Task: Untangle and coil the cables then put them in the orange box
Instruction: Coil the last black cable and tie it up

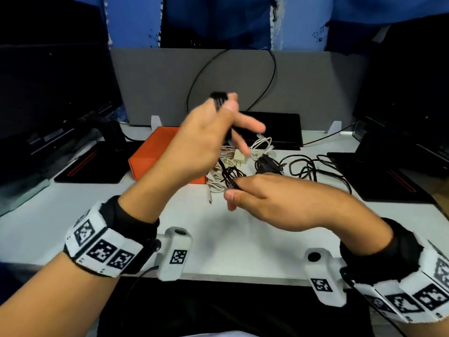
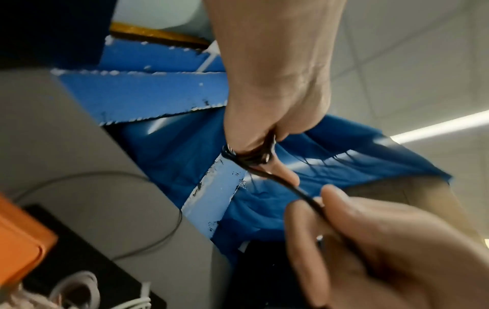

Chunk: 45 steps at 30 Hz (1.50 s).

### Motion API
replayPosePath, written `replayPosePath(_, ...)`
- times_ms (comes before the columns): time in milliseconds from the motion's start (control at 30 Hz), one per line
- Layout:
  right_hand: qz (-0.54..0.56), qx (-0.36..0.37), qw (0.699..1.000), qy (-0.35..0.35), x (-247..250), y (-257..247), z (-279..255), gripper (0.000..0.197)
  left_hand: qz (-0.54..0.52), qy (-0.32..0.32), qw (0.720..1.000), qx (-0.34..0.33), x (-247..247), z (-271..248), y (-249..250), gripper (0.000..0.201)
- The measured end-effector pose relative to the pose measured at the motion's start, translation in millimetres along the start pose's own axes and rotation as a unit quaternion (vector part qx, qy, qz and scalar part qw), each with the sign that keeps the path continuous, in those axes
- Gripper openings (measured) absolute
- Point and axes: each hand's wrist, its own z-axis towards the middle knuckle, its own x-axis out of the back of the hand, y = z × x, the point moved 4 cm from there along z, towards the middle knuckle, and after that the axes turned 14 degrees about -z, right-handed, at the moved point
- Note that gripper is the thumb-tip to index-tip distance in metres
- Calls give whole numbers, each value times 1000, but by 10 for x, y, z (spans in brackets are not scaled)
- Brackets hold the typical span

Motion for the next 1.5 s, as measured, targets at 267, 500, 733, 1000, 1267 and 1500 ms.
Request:
replayPosePath(267, 120, 15, 976, 181, 471, 231, -260, 21, 34, -231, 968, 91, -125, -158, -97, 53)
replayPosePath(500, 100, -13, 959, 264, 573, 264, -321, 21, -187, -96, 972, 103, -91, -80, -69, 45)
replayPosePath(733, 42, 24, 964, 262, 570, 146, -330, 14, -89, -205, 969, 102, -73, -127, 0, 42)
replayPosePath(1000, 55, -9, 955, 292, 622, 238, -363, 23, -218, -167, 955, 115, -25, -122, 72, 36)
replayPosePath(1267, 18, -11, 967, 253, 610, 168, -377, 25, -113, -300, 937, 138, -60, -193, 76, 43)
replayPosePath(1500, 123, -2, 944, 305, 553, 120, -296, 33, -341, -314, 872, 155, -83, -222, 54, 43)
